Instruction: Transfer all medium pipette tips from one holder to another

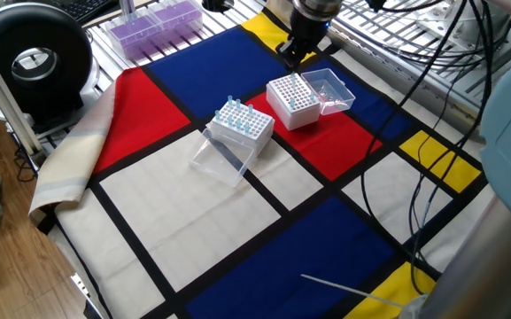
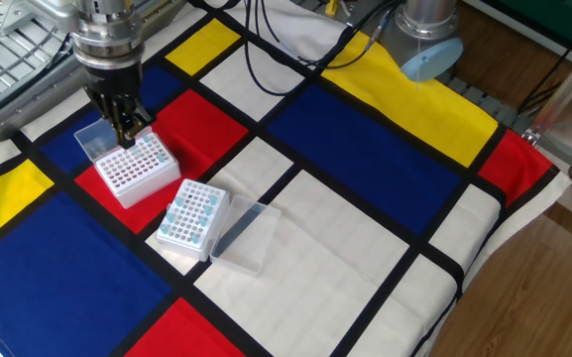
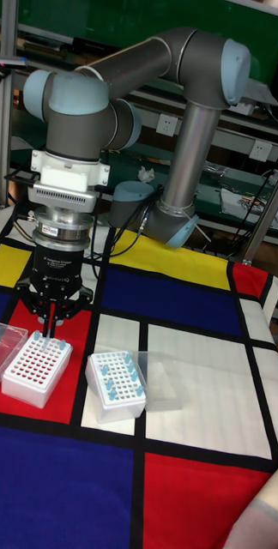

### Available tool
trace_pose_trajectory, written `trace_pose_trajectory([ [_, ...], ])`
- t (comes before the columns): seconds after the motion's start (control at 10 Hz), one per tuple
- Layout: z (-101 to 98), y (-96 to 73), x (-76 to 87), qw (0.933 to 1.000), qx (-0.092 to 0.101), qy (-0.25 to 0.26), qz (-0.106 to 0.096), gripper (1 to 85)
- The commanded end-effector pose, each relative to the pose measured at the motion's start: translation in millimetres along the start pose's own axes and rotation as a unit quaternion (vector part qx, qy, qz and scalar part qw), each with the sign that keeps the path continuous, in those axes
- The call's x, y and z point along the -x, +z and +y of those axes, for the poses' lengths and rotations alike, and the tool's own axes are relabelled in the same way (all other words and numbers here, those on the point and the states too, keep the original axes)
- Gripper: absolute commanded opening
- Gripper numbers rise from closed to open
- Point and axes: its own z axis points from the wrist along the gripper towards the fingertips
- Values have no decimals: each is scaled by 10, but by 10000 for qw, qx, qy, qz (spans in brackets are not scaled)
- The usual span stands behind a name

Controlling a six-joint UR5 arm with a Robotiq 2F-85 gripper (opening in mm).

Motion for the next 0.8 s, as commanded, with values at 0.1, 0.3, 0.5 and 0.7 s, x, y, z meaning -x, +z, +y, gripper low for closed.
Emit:
trace_pose_trajectory([
  [0.1, -14, -30, -15, 10000, 16, 48, -16, 10],
  [0.3, -26, -34, -30, 10000, 16, 48, -16, 10],
  [0.5, -26, -27, -40, 10000, 39, 46, -32, 10],
  [0.7, -19, -18, -31, 10000, 61, 36, -63, 10],
])
